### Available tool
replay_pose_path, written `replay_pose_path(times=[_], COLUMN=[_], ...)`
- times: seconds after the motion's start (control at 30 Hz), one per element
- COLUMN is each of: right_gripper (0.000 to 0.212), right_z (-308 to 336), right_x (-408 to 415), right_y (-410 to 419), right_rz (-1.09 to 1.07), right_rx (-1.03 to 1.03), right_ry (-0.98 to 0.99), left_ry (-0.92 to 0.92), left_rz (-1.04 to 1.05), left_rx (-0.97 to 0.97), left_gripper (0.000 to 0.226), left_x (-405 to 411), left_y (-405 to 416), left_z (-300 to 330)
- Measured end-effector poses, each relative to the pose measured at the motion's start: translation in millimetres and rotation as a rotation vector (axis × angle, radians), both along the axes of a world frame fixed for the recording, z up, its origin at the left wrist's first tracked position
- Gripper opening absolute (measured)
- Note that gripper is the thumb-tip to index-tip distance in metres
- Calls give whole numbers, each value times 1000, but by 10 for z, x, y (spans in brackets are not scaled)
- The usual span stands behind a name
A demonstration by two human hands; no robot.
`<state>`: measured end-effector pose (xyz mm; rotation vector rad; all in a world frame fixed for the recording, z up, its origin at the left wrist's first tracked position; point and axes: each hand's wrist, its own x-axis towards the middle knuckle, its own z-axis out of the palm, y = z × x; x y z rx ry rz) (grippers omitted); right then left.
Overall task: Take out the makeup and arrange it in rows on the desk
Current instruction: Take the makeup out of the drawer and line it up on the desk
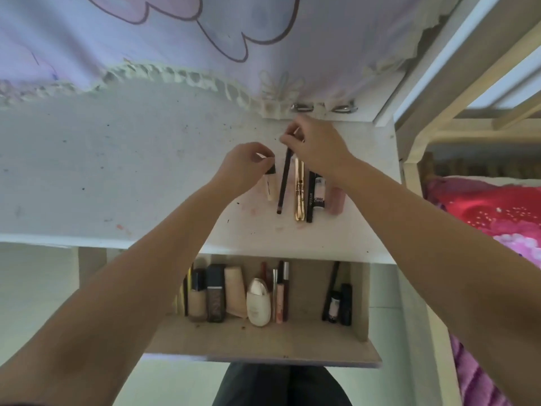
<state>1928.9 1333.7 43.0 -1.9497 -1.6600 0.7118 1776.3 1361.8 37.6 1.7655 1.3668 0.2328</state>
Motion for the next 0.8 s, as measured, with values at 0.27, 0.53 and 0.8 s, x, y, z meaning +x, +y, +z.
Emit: replay_pose_path(times=[0.27, 0.53, 0.8], right_gripper=[24, 27, 59], right_z=[-327, -31, -1178], right_x=[123, 21, -259], right_y=[68, -1371, -2424], right_rz=[61, 75, -138], right_rx=[-13, 159, -687], right_ry=[-275, 54, 4], left_ry=[102, -63, 356], left_rz=[-17, -83, -565], left_rx=[83, 168, 234], left_gripper=[27, 7, 32], left_x=[234, -142, -379], left_y=[-31, -901, -1935], left_z=[-281, -266, -1269])
